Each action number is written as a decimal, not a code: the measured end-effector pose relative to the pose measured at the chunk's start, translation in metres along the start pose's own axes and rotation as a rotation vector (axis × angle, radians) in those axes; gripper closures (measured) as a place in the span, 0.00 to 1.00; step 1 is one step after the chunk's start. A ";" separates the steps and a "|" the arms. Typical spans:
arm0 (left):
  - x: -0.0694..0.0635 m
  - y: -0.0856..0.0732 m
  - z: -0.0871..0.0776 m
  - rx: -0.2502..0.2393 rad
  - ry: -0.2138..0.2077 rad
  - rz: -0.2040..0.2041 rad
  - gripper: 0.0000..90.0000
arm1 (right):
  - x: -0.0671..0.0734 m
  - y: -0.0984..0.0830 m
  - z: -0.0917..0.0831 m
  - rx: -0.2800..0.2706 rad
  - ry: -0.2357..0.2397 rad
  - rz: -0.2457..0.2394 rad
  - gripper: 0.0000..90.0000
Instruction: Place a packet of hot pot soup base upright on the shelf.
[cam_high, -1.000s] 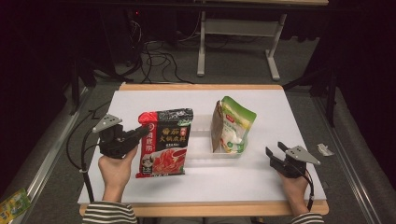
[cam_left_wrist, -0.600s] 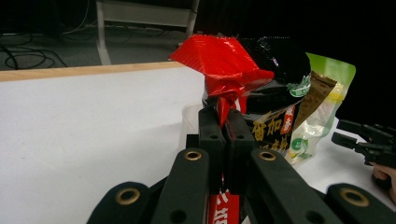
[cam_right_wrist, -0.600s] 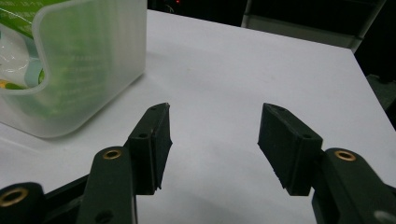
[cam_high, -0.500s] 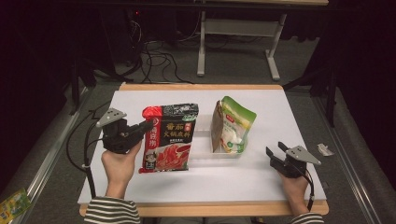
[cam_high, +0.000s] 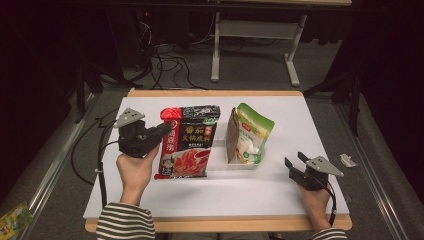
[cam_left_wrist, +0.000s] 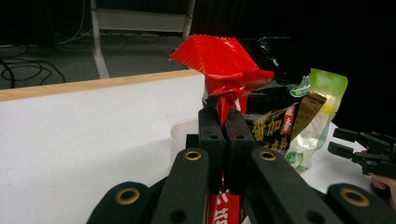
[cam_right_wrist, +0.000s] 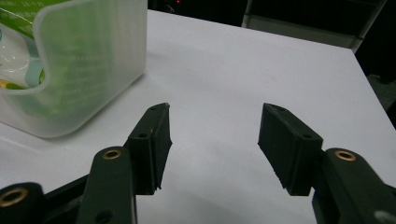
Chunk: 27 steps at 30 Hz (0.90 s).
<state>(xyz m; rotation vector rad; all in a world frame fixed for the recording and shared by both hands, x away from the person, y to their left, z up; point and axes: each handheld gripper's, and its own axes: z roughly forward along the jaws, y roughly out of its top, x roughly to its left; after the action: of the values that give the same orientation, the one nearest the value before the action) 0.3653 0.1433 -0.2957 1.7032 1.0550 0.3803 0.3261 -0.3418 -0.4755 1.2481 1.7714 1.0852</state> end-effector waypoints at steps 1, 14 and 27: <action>0.000 0.001 0.001 0.000 0.000 0.001 0.99 | 0.000 0.000 0.000 0.000 -0.001 0.001 0.49; -0.011 0.017 0.022 0.001 0.007 0.016 0.98 | -0.001 0.000 0.000 -0.004 0.002 0.002 0.49; -0.017 0.027 0.045 -0.006 0.033 0.005 0.98 | -0.001 0.000 -0.001 -0.008 0.000 0.005 0.49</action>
<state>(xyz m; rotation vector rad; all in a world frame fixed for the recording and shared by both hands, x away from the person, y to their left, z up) 0.3986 0.1007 -0.2861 1.6994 1.0724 0.4157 0.3258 -0.3428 -0.4755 1.2487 1.7629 1.0935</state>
